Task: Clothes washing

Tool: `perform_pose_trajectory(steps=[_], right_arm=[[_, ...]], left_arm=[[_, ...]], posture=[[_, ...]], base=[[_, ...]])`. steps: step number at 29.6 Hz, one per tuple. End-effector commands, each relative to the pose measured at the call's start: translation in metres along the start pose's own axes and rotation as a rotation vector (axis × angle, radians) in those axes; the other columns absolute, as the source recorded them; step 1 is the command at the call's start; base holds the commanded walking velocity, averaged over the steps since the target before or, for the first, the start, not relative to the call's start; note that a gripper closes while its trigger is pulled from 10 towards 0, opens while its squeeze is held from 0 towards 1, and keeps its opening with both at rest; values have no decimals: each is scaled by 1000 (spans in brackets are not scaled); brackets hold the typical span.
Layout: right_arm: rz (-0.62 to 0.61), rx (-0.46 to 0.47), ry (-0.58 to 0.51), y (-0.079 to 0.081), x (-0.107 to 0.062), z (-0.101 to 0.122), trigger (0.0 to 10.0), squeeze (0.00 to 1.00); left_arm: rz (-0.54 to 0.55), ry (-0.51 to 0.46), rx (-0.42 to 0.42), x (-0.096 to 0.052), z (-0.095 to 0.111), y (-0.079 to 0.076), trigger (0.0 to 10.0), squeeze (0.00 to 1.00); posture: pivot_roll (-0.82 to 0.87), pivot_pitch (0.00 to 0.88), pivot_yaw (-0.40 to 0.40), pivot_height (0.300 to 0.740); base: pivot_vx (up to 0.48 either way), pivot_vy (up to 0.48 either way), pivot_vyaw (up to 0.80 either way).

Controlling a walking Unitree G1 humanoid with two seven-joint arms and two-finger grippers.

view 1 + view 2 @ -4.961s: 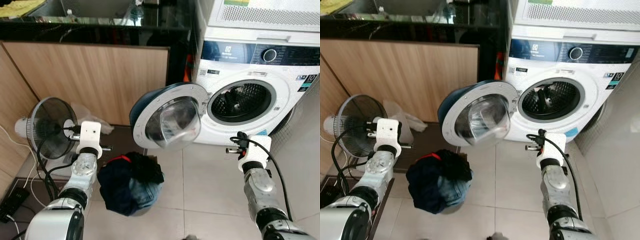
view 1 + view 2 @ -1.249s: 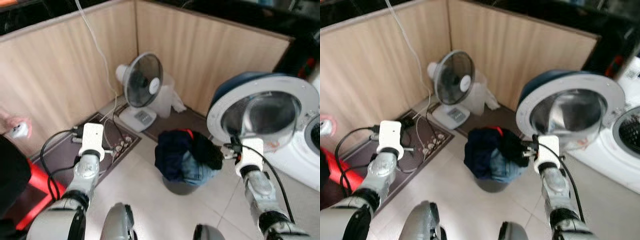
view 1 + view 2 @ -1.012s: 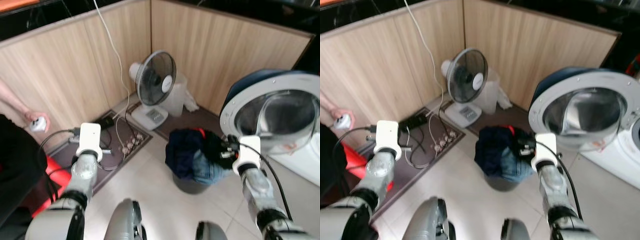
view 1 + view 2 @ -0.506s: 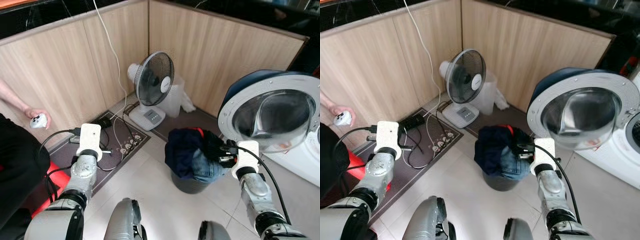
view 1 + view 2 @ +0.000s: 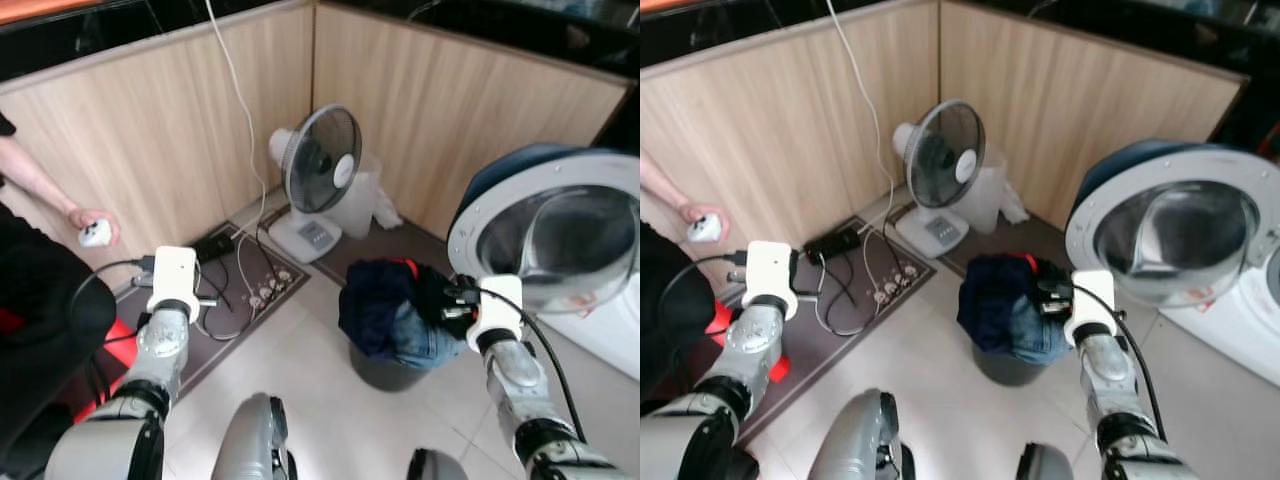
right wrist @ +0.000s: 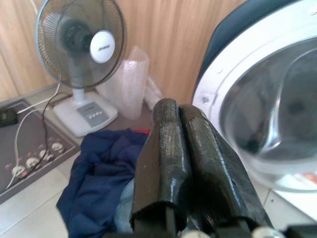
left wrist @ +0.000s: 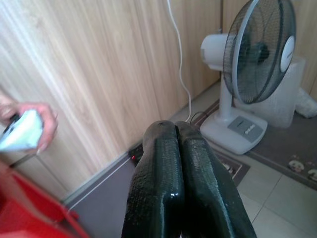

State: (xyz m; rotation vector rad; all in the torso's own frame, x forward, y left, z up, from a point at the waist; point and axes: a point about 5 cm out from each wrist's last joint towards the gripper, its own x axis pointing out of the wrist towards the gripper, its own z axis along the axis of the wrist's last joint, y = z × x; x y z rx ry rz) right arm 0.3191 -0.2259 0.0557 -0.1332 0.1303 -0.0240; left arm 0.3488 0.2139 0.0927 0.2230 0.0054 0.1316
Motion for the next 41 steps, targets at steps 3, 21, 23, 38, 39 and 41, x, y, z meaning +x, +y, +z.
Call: perform_pose_trajectory(steps=[3, 21, 23, 38, 39, 41], right_arm=[[-15, -4, 12, -7, -2, -2, 10000, 0], [-30, -11, 19, -11, -7, -8, 10000, 0], [-31, -10, 18, -11, -7, -7, 10000, 0], [-26, -13, 15, -10, -7, -7, 10000, 0], [-25, -14, 15, -10, -7, -7, 10000, 0], [-23, -25, 16, -10, -7, -7, 10000, 0]], left_arm=[[-3, 1, -18, 2, 3, -3, 10000, 0], [-32, 6, -28, 1, 2, -11, 10000, 0], [-34, 4, -32, 1, 2, -12, 10000, 0], [-40, 26, -29, 1, -1, -12, 10000, 0], [-40, 26, -28, 1, -1, -12, 10000, 0], [-40, 26, -29, 1, -1, -12, 10000, 0]], posture=[[82, 46, -22, 613], [46, 96, -20, 613], [45, 99, -21, 613], [39, 105, -20, 613], [39, 105, -20, 613], [39, 105, -20, 613]], base=[[0, 0, 0], [0, 0, 0], [0, 0, 0], [100, 0, 0], [337, 0, 0], [337, 0, 0]])
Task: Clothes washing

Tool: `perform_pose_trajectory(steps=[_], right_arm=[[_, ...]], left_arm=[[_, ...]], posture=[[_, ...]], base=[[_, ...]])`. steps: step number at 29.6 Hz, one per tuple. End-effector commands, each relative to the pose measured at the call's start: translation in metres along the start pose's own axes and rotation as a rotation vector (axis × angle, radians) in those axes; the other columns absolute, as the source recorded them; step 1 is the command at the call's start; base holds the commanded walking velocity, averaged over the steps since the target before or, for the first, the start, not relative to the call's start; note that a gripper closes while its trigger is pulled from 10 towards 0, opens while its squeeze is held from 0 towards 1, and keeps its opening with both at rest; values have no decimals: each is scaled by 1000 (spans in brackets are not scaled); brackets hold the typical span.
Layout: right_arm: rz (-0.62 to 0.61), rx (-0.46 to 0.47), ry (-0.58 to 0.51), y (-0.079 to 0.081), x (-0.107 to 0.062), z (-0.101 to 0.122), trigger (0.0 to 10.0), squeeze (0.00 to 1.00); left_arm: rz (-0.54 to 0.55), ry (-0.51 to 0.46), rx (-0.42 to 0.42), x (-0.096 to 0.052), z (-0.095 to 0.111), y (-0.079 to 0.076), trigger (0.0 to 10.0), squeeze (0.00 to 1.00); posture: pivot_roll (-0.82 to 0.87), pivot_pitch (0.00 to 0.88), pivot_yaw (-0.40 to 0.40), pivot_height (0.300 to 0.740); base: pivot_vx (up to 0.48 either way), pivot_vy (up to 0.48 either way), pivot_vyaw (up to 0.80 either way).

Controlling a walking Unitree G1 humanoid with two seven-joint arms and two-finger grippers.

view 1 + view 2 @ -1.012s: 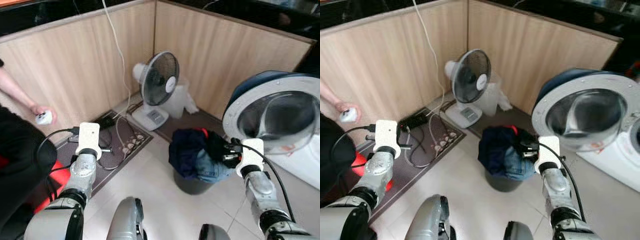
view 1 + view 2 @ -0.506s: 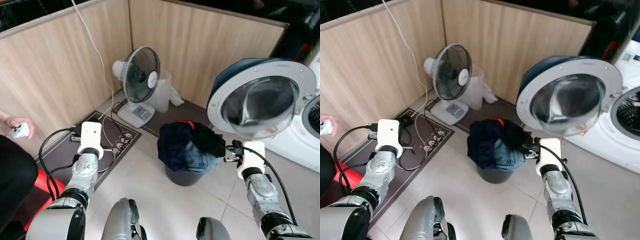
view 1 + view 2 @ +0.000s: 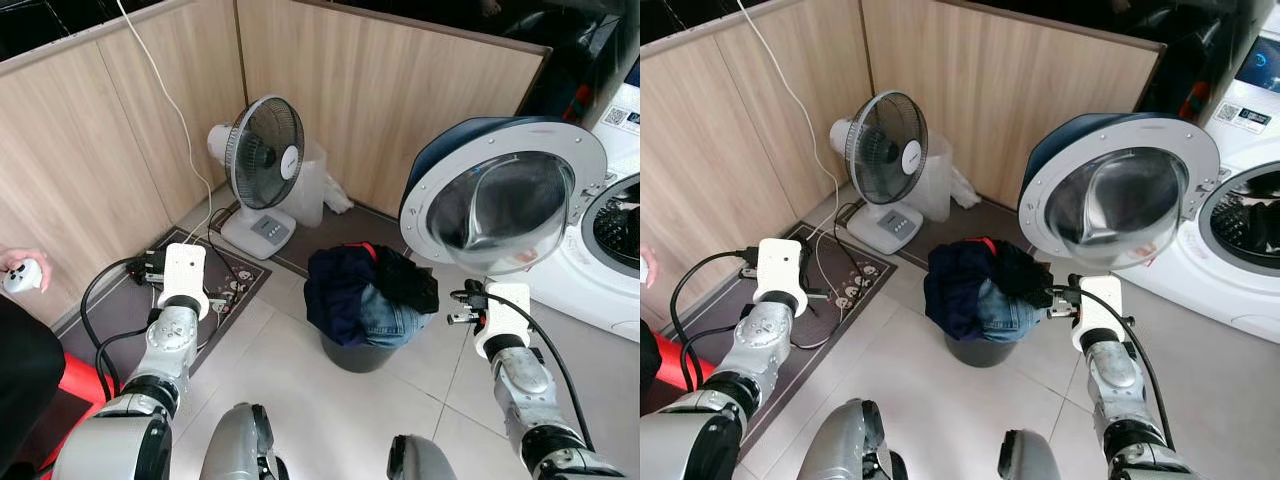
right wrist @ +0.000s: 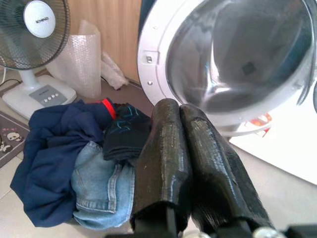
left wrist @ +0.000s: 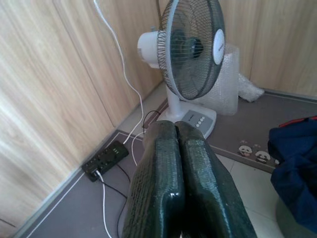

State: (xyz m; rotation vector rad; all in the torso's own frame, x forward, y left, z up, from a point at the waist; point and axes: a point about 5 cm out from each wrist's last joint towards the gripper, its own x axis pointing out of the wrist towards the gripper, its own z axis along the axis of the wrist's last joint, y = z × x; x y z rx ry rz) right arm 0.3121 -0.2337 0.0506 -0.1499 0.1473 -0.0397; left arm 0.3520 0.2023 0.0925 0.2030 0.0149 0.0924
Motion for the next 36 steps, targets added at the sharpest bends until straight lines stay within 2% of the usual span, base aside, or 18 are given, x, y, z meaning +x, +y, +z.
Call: perform_pose_trajectory(steps=[1, 7, 8, 16, 36], right_arm=[[-3, -23, -1, -2, -1, 0, 10000, 0], [6, -37, -3, -1, -1, 0, 10000, 0], [-2, -5, -6, -1, -1, 0, 10000, 0], [-4, -9, -4, -1, 0, 0, 10000, 0], [-2, -15, 22, 0, -1, -3, 10000, 0]], left_arm=[[1, 21, -10, -1, -3, -1, 10000, 0], [1, 22, -10, -1, -3, -1, 10000, 0], [1, 23, -9, -1, -3, -1, 10000, 0], [1, 22, -7, -1, -3, 0, 10000, 0], [-12, 33, -9, -3, -7, -2, 10000, 0]], posture=[[39, 105, -20, 613], [39, 105, -20, 613], [42, 107, -20, 613], [42, 105, -19, 613], [41, 84, -20, 613]], base=[[334, 0, 0], [335, 0, 533], [337, 0, 0], [335, 0, 0], [0, 0, 0]])
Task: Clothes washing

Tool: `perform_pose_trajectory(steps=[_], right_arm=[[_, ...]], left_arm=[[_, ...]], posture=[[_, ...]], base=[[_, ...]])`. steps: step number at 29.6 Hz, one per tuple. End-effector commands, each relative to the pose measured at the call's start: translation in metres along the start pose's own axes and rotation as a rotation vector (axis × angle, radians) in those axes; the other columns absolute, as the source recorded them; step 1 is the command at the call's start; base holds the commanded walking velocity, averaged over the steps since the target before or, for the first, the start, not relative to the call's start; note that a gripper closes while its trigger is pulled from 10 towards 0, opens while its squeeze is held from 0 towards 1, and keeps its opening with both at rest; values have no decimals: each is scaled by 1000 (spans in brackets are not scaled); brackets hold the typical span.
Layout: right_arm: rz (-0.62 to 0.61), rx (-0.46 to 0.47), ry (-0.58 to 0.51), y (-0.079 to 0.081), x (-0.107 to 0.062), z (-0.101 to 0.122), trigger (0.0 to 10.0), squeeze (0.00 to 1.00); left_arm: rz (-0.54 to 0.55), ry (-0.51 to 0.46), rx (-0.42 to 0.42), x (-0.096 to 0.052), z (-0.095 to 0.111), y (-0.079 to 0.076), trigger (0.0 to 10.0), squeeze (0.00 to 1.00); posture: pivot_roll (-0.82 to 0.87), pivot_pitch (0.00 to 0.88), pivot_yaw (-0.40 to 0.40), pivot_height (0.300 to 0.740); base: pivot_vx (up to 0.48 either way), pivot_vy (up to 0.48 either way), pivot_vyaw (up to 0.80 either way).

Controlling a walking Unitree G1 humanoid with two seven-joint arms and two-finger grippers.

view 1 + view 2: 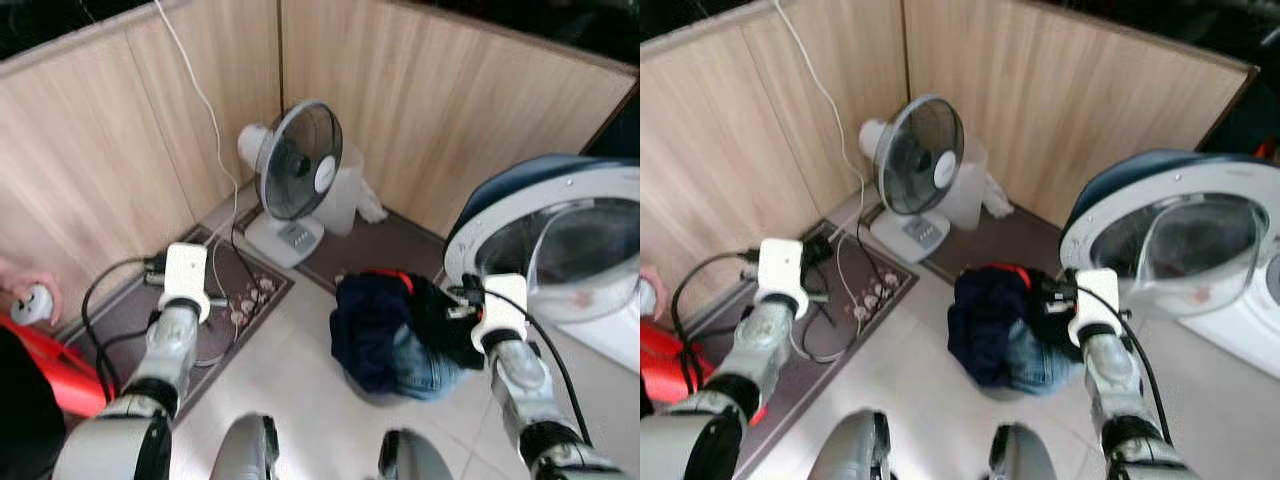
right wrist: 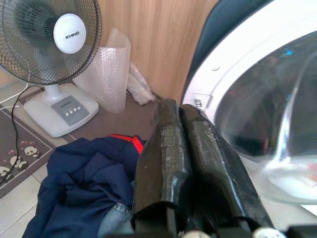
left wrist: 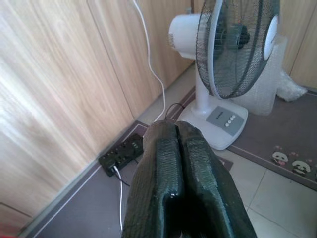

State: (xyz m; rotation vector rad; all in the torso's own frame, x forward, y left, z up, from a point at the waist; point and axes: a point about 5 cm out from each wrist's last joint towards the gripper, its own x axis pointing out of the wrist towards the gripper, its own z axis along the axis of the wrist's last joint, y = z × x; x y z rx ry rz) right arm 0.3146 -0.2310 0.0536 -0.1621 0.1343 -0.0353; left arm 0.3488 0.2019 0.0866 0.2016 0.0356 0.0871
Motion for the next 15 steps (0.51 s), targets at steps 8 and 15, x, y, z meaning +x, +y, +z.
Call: perform_pose_trajectory(steps=[8, 15], right_arm=[[-10, -4, 43, -3, -3, -8, 10000, 0], [-14, 0, 41, -3, -3, -7, 10000, 0]], left_arm=[[-10, 19, -10, -1, -3, -3, 10000, 0], [-11, 19, -11, 0, -2, -3, 10000, 0]], posture=[[39, 80, -21, 613], [39, 86, -21, 613]], base=[[0, 0, 0], [0, 0, 0]])
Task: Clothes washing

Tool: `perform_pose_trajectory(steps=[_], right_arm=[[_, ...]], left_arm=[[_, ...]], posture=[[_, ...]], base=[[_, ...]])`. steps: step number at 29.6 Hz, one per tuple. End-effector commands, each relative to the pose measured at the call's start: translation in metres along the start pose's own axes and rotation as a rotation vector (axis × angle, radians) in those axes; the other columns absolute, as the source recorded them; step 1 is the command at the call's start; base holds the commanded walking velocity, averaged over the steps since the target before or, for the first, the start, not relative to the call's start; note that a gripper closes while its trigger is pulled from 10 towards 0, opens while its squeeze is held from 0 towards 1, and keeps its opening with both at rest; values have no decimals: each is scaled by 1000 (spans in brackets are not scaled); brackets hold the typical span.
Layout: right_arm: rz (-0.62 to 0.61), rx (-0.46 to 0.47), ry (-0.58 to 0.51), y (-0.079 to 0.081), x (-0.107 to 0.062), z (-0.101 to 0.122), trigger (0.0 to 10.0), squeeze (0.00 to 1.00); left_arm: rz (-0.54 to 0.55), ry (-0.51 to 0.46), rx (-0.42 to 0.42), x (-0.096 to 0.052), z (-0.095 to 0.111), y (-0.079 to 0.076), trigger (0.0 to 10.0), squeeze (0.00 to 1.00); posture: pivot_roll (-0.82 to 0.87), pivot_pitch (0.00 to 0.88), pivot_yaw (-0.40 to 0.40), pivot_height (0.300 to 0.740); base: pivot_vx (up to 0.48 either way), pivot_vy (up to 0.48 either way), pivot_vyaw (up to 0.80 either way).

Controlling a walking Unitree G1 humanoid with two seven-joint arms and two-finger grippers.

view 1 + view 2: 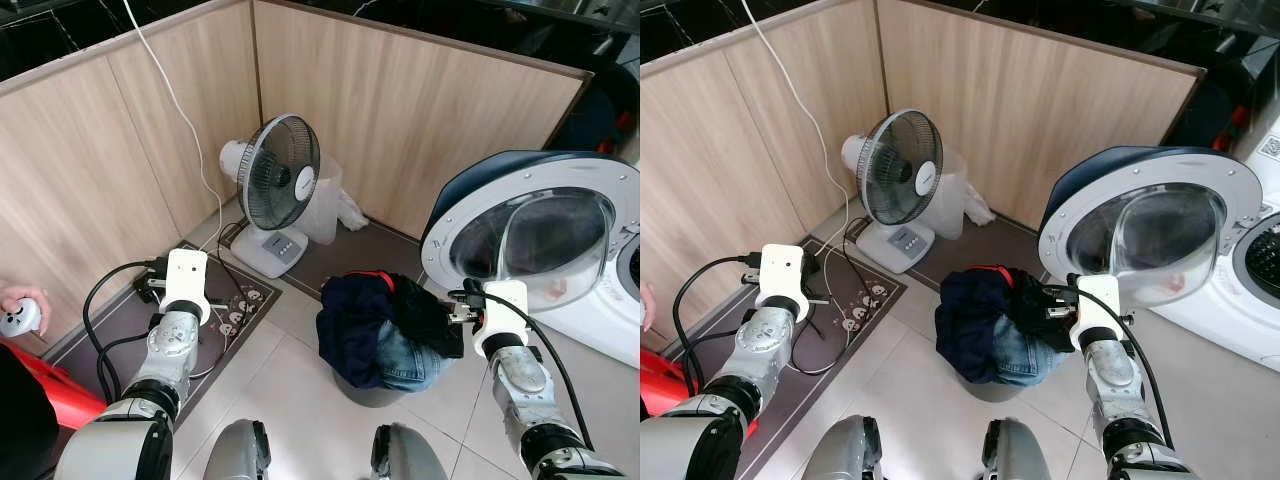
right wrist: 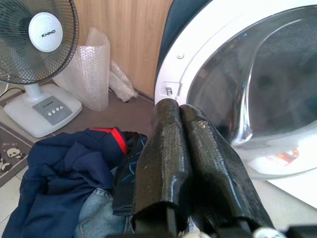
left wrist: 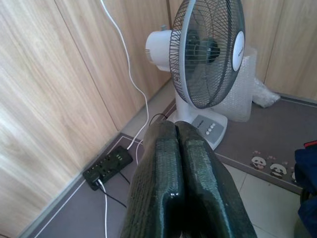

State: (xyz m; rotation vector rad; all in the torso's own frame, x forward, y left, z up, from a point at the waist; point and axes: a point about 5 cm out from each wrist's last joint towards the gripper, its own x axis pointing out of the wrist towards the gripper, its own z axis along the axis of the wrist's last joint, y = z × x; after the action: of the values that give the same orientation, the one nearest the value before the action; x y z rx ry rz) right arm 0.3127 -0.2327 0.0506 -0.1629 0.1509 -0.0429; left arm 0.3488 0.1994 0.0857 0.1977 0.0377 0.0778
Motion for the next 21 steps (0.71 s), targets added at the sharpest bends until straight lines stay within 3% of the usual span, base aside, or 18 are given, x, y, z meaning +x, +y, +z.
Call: perform_pose_trajectory(steps=[1, 13, 21], right_arm=[[-6, 1, 26, -2, -1, -4, 10000, 0], [-1, 3, 29, -2, -2, -6, 10000, 0], [2, 5, 28, -2, -2, -5, 10000, 0]], left_arm=[[-1, 18, -7, 0, -2, 0, 10000, 0], [-1, 16, -9, 0, -1, 0, 10000, 0], [2, 15, -9, 1, -1, 0, 10000, 0]], posture=[[39, 86, -21, 613], [38, 96, -21, 613], [39, 104, -23, 555]], base=[[0, 0, 0], [0, 0, 0], [0, 0, 0]])
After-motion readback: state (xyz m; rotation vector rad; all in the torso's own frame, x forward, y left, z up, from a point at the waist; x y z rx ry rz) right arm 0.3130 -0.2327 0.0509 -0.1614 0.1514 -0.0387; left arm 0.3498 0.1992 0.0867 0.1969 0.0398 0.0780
